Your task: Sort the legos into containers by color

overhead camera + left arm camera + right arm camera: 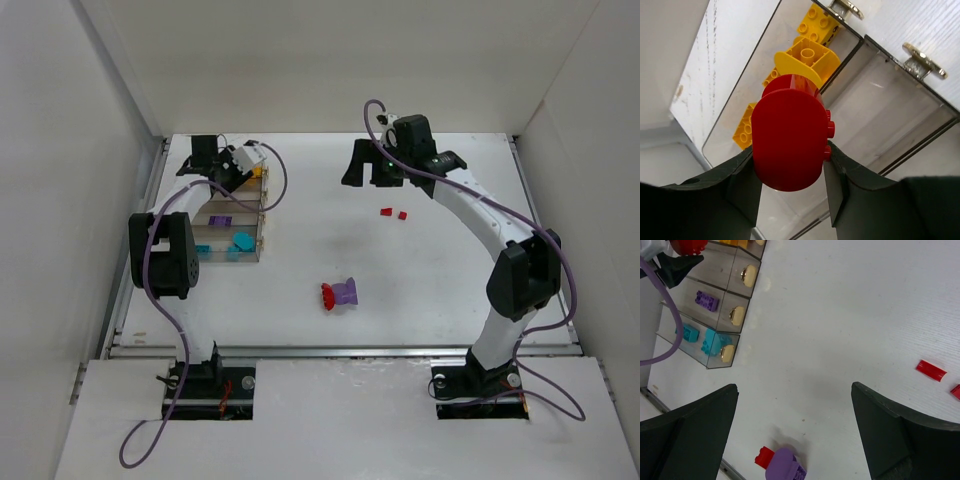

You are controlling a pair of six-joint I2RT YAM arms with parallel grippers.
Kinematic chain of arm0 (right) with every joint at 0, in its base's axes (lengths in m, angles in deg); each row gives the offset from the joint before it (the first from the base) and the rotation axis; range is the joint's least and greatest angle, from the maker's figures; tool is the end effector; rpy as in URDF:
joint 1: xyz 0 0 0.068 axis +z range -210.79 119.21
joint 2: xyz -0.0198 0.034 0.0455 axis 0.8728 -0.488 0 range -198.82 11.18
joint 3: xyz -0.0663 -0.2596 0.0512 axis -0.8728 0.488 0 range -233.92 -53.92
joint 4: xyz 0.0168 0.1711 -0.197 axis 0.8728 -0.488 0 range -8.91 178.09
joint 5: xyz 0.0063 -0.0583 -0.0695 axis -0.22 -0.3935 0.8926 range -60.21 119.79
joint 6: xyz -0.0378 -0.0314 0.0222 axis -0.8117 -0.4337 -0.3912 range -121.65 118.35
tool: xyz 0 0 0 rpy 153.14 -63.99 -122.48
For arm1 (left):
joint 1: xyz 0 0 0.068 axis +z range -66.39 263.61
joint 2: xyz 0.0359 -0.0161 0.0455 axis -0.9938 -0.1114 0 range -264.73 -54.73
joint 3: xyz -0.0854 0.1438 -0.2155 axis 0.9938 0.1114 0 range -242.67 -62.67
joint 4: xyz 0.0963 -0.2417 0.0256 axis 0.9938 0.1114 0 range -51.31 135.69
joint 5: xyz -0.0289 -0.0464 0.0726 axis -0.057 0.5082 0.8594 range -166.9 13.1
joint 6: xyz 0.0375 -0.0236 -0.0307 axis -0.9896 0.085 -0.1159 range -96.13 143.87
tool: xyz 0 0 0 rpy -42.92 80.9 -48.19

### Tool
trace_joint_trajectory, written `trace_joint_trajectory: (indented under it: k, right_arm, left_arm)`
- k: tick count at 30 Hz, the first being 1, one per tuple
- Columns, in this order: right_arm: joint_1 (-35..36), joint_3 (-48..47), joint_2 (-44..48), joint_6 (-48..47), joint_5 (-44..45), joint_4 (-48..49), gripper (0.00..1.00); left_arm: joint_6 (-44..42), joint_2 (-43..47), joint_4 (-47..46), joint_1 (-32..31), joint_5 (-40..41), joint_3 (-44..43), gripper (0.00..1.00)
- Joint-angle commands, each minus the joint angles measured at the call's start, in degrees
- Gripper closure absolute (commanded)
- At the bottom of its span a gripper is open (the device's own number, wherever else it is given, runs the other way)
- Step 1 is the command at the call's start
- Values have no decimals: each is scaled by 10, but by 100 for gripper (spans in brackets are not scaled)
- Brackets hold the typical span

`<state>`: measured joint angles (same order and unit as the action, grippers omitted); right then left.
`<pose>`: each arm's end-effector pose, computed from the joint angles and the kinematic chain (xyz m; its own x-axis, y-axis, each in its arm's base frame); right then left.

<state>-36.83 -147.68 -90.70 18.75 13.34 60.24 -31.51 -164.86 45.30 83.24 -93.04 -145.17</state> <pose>0.3733 0.1768 0.3330 -0.7120 0.0494 -0.7004 -0.3741 0.8174 0.4380 0.4450 -0.0128 0.2400 -0.1256 0.7914 -0.5983 0.5970 0.5419 0.5916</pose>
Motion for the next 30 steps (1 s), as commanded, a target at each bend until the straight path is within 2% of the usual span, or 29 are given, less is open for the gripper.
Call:
trace_joint_trajectory:
  k: [1, 7, 19, 24, 26, 30]
  right_arm:
    - [-3, -28, -2, -6, 8, 8, 0]
    - [-3, -34, -2, -6, 8, 3, 0]
    - [-3, -34, -2, -6, 19, 3, 0]
    - [-3, -34, -2, -6, 19, 3, 0]
    - [-3, -34, -2, -6, 19, 3, 0]
    - [-3, -34, -2, -6, 19, 3, 0]
  left_arm:
    - [-100, 4, -2, -1, 0, 15, 82]
    - [-127, 10, 5, -6, -6, 28, 81]
    - [-144, 16, 38, -6, -12, 28, 54]
    - [-153, 21, 38, -6, -12, 39, 51]
    - [-158, 21, 38, -6, -18, 39, 46]
    - [-158, 26, 45, -6, -18, 33, 46]
